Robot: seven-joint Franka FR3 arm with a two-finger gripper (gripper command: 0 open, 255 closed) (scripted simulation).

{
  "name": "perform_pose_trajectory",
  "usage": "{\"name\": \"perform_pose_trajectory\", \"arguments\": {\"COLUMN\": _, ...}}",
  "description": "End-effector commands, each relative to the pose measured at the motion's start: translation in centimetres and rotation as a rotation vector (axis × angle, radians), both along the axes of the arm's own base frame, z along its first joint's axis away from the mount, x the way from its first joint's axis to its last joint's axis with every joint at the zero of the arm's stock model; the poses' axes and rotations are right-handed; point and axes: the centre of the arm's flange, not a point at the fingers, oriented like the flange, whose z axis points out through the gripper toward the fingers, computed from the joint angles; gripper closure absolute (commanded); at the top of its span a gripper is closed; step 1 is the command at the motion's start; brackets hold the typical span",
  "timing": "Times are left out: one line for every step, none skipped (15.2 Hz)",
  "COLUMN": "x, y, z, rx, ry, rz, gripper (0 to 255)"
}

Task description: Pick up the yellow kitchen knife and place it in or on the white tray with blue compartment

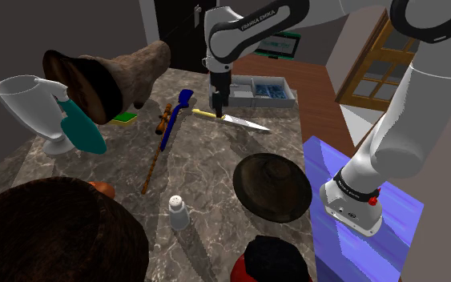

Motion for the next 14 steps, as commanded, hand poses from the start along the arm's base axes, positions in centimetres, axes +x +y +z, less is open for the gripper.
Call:
{"name": "perform_pose_trajectory", "arguments": {"x": -0.20, "y": 0.08, "z": -1.13, "rx": 0.000, "ry": 0.002, "rz": 0.001, "gripper": 0}}
{"name": "perform_pose_trajectory", "arguments": {"x": -0.27, "y": 0.09, "z": -1.42, "rx": 0.000, "ry": 0.002, "rz": 0.001, "gripper": 0}}
{"name": "perform_pose_trajectory", "arguments": {"x": -0.28, "y": 0.09, "z": -1.42, "rx": 0.000, "ry": 0.002, "rz": 0.001, "gripper": 0}}
{"name": "perform_pose_trajectory", "arguments": {"x": -0.27, "y": 0.09, "z": -1.42, "rx": 0.000, "ry": 0.002, "rz": 0.001, "gripper": 0}}
{"name": "perform_pose_trajectory", "arguments": {"x": -0.27, "y": 0.09, "z": -1.42, "rx": 0.000, "ry": 0.002, "rz": 0.001, "gripper": 0}}
{"name": "perform_pose_trajectory", "arguments": {"x": -0.27, "y": 0.09, "z": -1.42, "rx": 0.000, "ry": 0.002, "rz": 0.001, "gripper": 0}}
{"name": "perform_pose_trajectory", "arguments": {"x": -0.27, "y": 0.09, "z": -1.42, "rx": 0.000, "ry": 0.002, "rz": 0.001, "gripper": 0}}
{"name": "perform_pose_trajectory", "arguments": {"x": -0.27, "y": 0.09, "z": -1.42, "rx": 0.000, "ry": 0.002, "rz": 0.001, "gripper": 0}}
{"name": "perform_pose_trajectory", "arguments": {"x": -0.27, "y": 0.09, "z": -1.42, "rx": 0.000, "ry": 0.002, "rz": 0.001, "gripper": 0}}
{"name": "perform_pose_trajectory", "arguments": {"x": -0.27, "y": 0.32, "z": -1.60, "rx": 0.000, "ry": 0.002, "rz": 0.001, "gripper": 255}}
{"name": "perform_pose_trajectory", "arguments": {"x": -0.41, "y": 0.41, "z": -1.65, "rx": 0.000, "ry": 0.002, "rz": 0.001, "gripper": 255}}
{"name": "perform_pose_trajectory", "arguments": {"x": -0.27, "y": 0.34, "z": -1.64, "rx": 0.000, "ry": 0.002, "rz": 0.001, "gripper": 255}}
{"name": "perform_pose_trajectory", "arguments": {"x": -0.35, "y": 0.23, "z": -1.63, "rx": 0.000, "ry": 0.002, "rz": 0.001, "gripper": 255}}
{"name": "perform_pose_trajectory", "arguments": {"x": -0.39, "y": 0.23, "z": -1.72, "rx": 0.000, "ry": 0.002, "rz": 0.001, "gripper": 255}}
